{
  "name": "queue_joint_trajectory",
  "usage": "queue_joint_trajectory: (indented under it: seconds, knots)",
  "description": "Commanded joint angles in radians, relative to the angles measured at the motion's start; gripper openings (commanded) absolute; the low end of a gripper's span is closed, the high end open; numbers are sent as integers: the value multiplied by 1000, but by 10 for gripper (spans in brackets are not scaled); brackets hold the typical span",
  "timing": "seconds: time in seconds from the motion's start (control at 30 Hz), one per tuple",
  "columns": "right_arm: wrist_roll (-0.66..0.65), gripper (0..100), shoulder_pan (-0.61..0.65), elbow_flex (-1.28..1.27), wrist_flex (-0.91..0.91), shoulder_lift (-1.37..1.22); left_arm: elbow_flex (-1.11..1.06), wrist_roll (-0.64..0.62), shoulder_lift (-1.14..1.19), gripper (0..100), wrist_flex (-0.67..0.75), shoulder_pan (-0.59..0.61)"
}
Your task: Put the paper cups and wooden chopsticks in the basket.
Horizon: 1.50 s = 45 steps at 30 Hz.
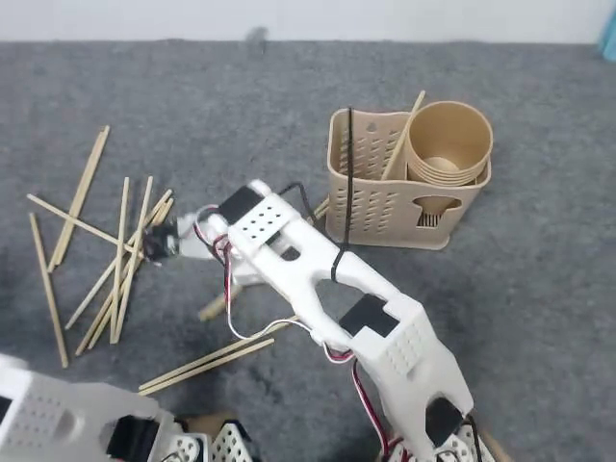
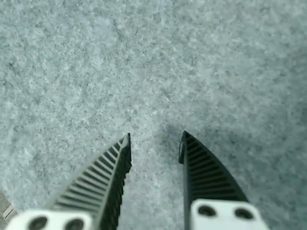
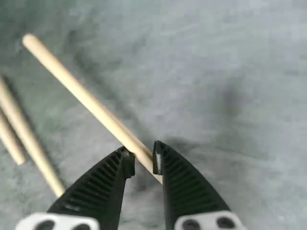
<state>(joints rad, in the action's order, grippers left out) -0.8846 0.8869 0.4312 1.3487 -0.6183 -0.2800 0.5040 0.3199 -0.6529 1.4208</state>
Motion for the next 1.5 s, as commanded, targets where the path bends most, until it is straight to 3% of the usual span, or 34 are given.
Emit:
queue_joint_trajectory:
  seconds: [0.0,0.3,0.73,0.9,1.13,1.47]
  knots:
    - [84,8,-13,153,61,38,2,-12,-9,156,18,3]
    - [436,8,-16,437,102,170,2,-41,-9,156,15,-5]
    - [746,8,-188,908,199,456,2,-46,-11,156,14,-2]
    - [827,8,-269,1002,220,550,5,-46,-21,156,-26,-6]
    - [862,8,-331,1019,424,665,76,-48,-37,155,-198,-74]
    - [864,8,-395,908,453,826,77,-181,-327,110,-408,-222]
